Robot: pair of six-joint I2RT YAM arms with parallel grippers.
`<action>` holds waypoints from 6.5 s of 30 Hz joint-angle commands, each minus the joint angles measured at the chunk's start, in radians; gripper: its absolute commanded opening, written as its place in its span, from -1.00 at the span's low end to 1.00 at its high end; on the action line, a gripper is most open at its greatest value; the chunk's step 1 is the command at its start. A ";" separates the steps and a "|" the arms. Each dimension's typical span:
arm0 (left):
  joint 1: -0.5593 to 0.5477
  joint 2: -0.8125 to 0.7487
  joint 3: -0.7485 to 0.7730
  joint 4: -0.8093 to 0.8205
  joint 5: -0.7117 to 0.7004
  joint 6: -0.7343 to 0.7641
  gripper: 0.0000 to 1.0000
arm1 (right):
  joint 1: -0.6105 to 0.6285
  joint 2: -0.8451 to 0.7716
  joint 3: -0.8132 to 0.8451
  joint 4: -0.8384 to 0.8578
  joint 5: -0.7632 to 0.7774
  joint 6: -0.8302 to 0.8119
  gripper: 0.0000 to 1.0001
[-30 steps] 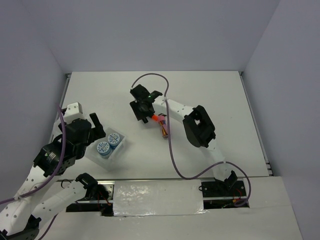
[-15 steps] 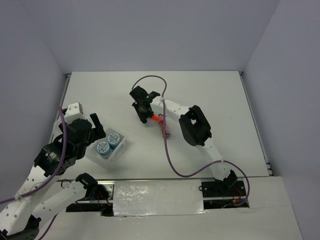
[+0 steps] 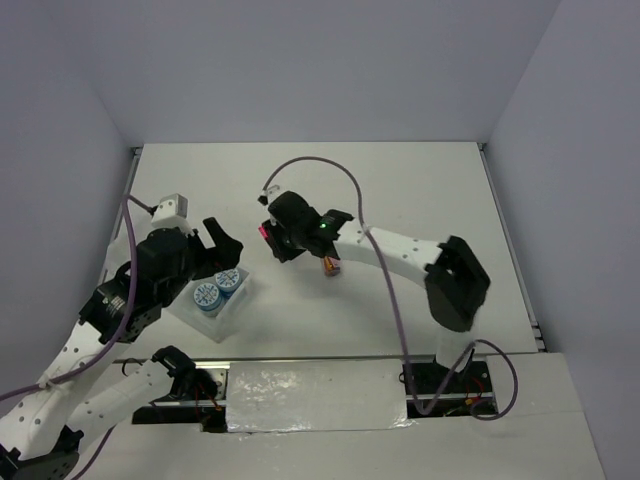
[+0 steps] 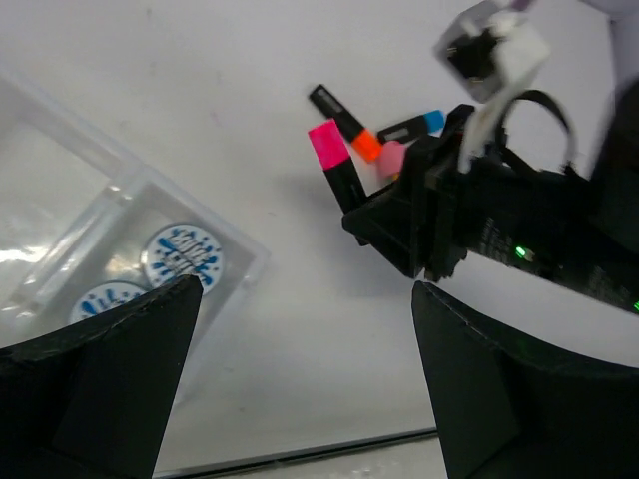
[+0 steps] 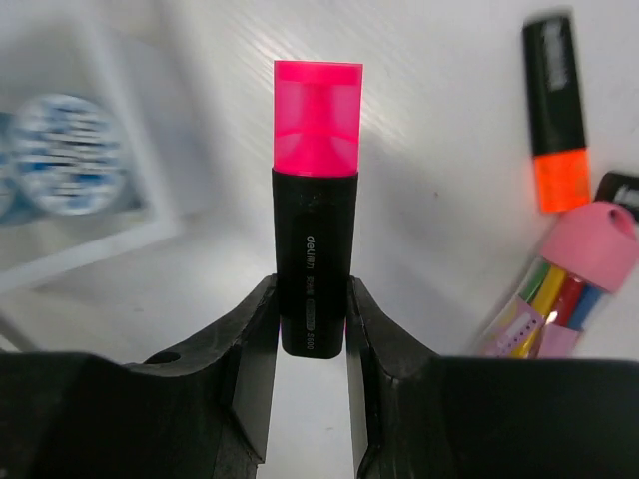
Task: Sort the stationery into containers
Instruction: Pick up the pen from the center of the board, then place the pen in the storage box, then pick up the pen from the center of the board, then place the pen in the storage box.
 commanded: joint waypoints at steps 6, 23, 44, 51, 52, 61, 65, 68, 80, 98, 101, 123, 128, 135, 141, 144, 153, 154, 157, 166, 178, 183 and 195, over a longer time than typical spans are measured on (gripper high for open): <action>0.001 -0.007 -0.029 0.225 0.228 -0.146 0.99 | 0.136 -0.414 -0.205 0.273 0.083 0.049 -1.00; -0.001 -0.044 -0.125 0.400 0.277 -0.182 -0.61 | 0.283 -0.534 -0.231 0.308 0.121 0.080 -1.00; 0.199 0.534 0.099 -0.046 -0.422 0.373 -1.00 | 0.128 -0.831 -0.541 0.257 0.158 0.098 0.99; 0.292 0.629 0.144 -0.040 -0.486 0.489 -1.00 | 0.128 -0.896 -0.605 0.291 0.155 0.079 1.00; 0.295 0.651 0.148 -0.045 -0.487 0.483 -1.00 | 0.128 -0.902 -0.609 0.294 0.154 0.074 0.99; 0.332 0.717 0.112 0.009 -0.482 0.457 -0.51 | 0.114 -0.920 -0.621 0.283 0.154 0.042 1.00; 0.346 0.731 0.122 0.000 -0.471 0.438 0.31 | 0.102 -0.929 -0.629 0.286 0.132 0.042 0.99; 0.351 0.721 0.119 0.004 -0.476 0.430 0.55 | 0.088 -0.913 -0.621 0.282 0.118 0.042 0.99; 0.352 0.387 0.086 0.026 -0.157 0.328 0.99 | -0.080 -0.429 -0.311 0.099 -0.106 -0.079 0.91; 0.354 -0.115 -0.152 0.210 0.124 0.358 0.99 | -0.211 0.336 0.479 -0.263 -0.063 -0.342 0.37; 0.354 -0.108 -0.152 0.210 0.122 0.363 0.99 | -0.215 0.400 0.539 -0.298 -0.080 -0.369 0.39; 0.354 -0.113 -0.154 0.216 0.136 0.366 0.99 | -0.219 0.474 0.548 -0.264 -0.213 -0.400 -0.71; 0.354 -0.102 -0.145 0.245 0.257 0.316 0.99 | -0.211 0.244 0.372 -0.113 -0.296 -0.298 -0.76; 0.354 -0.017 -0.049 0.300 0.496 0.050 0.99 | -0.150 -0.222 -0.059 0.232 -0.379 -0.095 -0.72; 0.354 0.017 -0.109 0.527 0.702 -0.197 0.99 | 0.010 -0.446 -0.231 0.409 -0.239 0.008 -0.70; 0.354 0.034 -0.128 0.621 0.771 -0.238 0.98 | 0.070 -0.480 -0.236 0.423 -0.173 0.039 -0.70; 0.354 -0.030 -0.180 0.669 0.802 -0.257 0.89 | 0.114 -0.501 -0.191 0.383 -0.046 0.052 -0.70; 0.354 -0.035 -0.174 0.647 0.790 -0.248 0.89 | 0.116 -0.503 -0.196 0.383 -0.032 0.057 -0.70; 0.354 -0.044 -0.142 0.571 0.719 -0.205 0.90 | 0.114 -0.507 -0.208 0.375 0.002 0.066 -0.70; 0.352 -0.059 -0.172 0.702 0.794 -0.206 0.88 | 0.116 -0.506 -0.222 0.372 -0.035 0.068 -0.71; 0.351 0.045 -0.165 0.802 0.922 -0.134 0.56 | 0.182 -0.423 -0.092 0.283 -0.083 0.036 -0.70; 0.349 0.062 -0.143 0.730 0.903 -0.076 -0.08 | 0.193 -0.411 -0.081 0.288 -0.075 0.037 -0.70; 0.349 0.148 0.019 0.358 0.599 0.194 -1.00 | 0.159 -0.469 -0.200 0.382 -0.023 0.071 1.00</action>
